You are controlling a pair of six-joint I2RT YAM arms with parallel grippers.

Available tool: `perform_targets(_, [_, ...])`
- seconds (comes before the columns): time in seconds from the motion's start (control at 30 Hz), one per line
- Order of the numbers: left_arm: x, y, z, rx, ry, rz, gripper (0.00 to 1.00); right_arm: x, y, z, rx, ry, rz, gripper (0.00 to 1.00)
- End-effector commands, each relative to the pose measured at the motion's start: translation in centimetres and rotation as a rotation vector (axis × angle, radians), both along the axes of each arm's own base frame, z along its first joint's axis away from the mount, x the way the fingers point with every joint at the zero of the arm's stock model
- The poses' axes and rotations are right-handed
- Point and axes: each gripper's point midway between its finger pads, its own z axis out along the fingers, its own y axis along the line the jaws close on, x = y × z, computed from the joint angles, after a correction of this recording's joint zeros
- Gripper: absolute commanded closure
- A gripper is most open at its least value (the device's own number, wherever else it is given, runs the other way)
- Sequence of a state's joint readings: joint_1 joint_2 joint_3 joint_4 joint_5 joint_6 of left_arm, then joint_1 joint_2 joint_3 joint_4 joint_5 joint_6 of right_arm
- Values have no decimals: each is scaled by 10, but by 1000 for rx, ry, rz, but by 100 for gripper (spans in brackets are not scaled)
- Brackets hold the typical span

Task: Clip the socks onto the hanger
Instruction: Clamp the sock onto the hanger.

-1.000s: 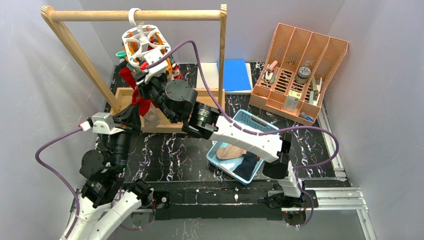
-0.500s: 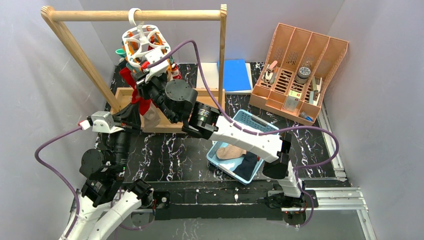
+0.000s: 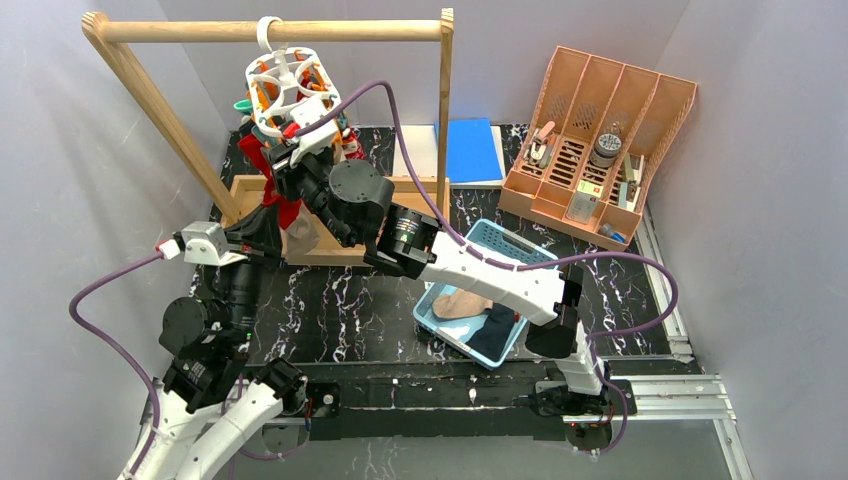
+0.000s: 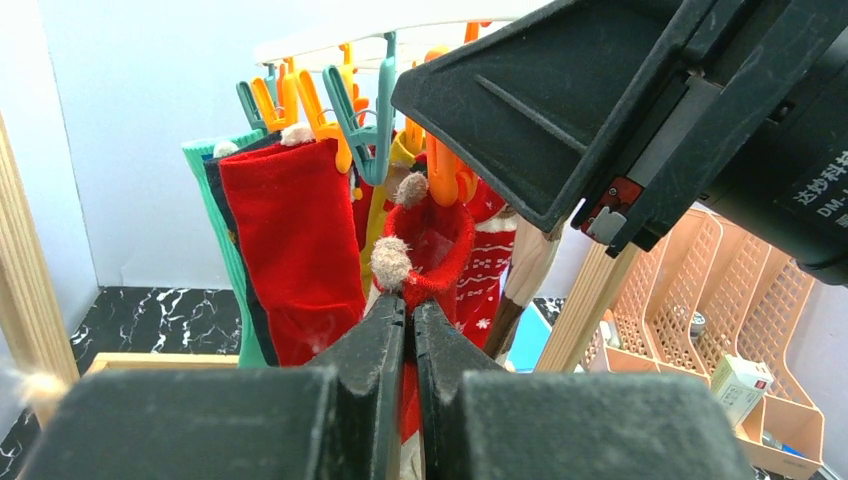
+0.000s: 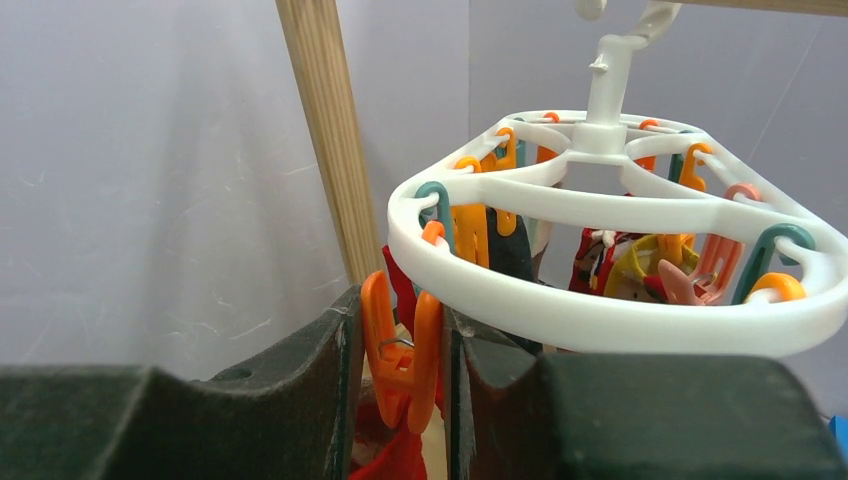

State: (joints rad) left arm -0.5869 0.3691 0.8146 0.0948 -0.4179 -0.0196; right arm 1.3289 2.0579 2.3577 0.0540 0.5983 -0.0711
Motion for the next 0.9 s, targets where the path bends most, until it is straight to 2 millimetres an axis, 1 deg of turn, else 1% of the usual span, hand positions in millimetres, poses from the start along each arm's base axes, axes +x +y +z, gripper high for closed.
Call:
perform_targets(0.0, [-5,3,23,-44,-54,-1,100,-11,-18,32,76,-7,25,99])
perform_targets(0.27, [-7,3,28,-61,-67,-7,100,-10,-17,30,80,4,22,99])
perform_targets(0.53, [-7,1,37,-78,-88,-24,100,-10,-16,27,81,11,19,99])
perform_targets(0.87, [-7,-4,44,-90,-102,-46,100,-11,-14,23,81,31,30,99])
